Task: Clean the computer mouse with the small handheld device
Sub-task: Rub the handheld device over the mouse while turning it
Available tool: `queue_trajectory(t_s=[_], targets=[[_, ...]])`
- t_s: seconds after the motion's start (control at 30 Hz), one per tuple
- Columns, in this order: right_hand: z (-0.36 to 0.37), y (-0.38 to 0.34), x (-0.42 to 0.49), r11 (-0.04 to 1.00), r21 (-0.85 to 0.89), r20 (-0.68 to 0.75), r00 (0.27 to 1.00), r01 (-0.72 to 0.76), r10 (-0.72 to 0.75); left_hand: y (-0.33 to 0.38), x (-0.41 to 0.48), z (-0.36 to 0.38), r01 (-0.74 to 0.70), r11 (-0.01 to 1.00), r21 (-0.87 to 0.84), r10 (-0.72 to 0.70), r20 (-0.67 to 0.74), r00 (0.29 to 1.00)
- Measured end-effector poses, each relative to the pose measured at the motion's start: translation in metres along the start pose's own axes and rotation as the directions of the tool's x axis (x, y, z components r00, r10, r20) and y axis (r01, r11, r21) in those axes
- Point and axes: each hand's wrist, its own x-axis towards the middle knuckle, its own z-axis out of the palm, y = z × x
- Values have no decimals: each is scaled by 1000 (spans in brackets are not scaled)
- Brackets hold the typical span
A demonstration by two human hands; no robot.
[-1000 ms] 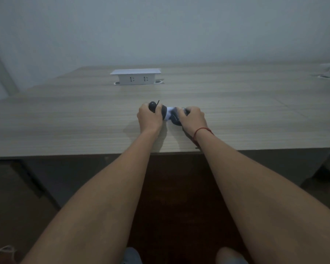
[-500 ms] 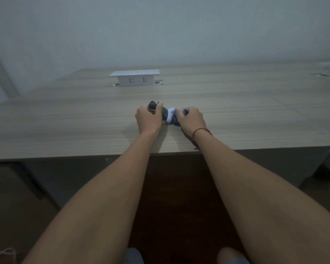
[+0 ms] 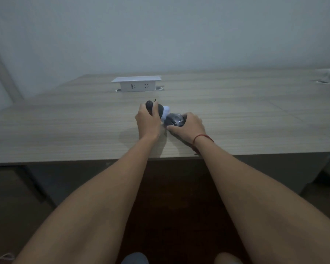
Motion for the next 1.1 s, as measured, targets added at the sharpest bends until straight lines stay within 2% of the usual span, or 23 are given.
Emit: queue_trajectory(t_s=[0.1, 0.2, 0.33, 0.43, 0.57, 0.8, 0.9, 1.03, 1.1], targets=[[-7, 2, -3, 992, 128, 76, 997, 8, -17, 3, 1, 0, -75, 996, 51, 71, 72, 995], [-18, 6, -6, 969, 245, 149, 988, -2, -35, 1, 3, -2, -120, 973, 196, 100, 109, 989], [-23, 6, -7, 973, 230, 161, 986, 7, -45, 1, 11, -14, -128, 932, 339, 85, 138, 987], [-18, 3, -6, 988, 155, 164, 986, 8, -34, 12, 13, -16, -184, 939, 291, 146, 146, 978], [-13, 0, -8, 994, 103, 132, 990, 41, -54, 21, 6, -6, -275, 933, 234, 215, 253, 943], [-24, 4, -8, 988, 147, 225, 972, 39, -72, -11, 9, -23, -109, 916, 385, 46, 170, 984], [-30, 2, -7, 990, 129, 278, 956, 64, -98, -14, 10, -28, -54, 949, 312, 16, 123, 992], [-32, -2, -7, 989, 136, 353, 930, 60, -105, 5, 10, -22, -101, 979, 176, 78, 133, 988], [-33, -3, -7, 989, 141, 367, 925, 52, -101, 4, 8, -19, -108, 976, 188, 77, 167, 983]])
